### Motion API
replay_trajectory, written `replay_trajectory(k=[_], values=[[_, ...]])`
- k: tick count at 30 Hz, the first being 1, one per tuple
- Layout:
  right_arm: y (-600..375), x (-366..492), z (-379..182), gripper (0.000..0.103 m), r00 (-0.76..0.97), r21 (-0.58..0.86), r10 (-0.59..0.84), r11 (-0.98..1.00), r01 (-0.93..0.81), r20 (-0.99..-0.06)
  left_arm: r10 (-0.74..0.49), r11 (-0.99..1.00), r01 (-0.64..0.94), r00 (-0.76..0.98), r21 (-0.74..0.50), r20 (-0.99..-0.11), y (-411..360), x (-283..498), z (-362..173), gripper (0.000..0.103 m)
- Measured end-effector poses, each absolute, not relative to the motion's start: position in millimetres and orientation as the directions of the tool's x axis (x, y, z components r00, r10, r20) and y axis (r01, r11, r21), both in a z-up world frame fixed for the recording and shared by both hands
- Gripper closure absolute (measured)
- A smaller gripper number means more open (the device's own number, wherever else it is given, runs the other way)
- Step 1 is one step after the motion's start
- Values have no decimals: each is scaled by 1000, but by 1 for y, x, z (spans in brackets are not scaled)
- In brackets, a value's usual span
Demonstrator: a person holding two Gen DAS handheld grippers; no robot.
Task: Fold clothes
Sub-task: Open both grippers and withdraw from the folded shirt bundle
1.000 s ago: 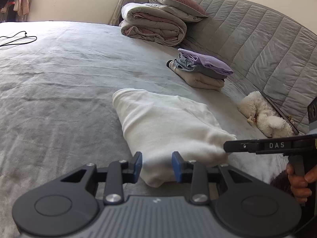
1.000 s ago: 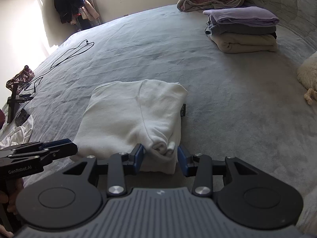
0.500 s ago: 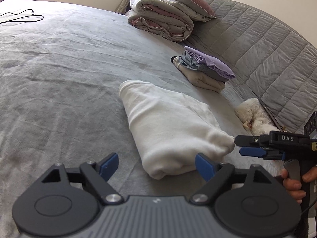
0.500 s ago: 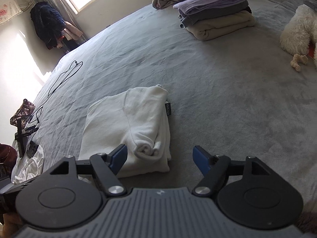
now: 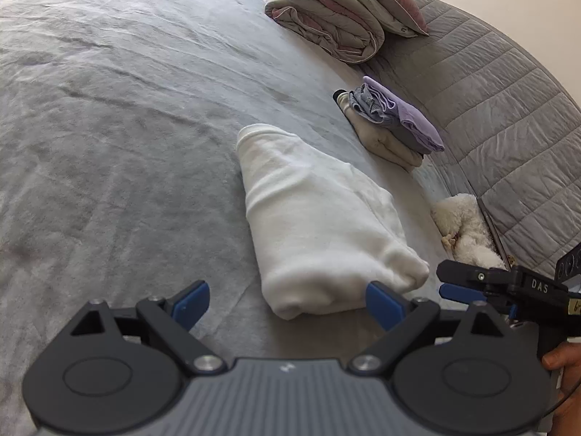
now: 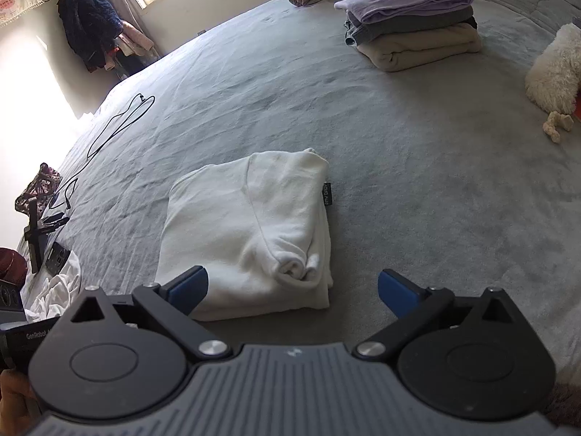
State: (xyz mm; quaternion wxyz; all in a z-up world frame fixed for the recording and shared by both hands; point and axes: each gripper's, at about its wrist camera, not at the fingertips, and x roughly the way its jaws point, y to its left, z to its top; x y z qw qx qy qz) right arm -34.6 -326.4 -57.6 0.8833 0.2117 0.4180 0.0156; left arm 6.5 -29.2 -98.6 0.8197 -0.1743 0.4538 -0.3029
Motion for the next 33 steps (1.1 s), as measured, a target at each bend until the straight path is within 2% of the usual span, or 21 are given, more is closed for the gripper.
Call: replay_trajectory(k=[33], values=[[-354, -34, -68, 0, 652, 475, 248, 858, 195, -716, -640, 768, 327, 346, -551, -686, -49, 21, -101, 9]])
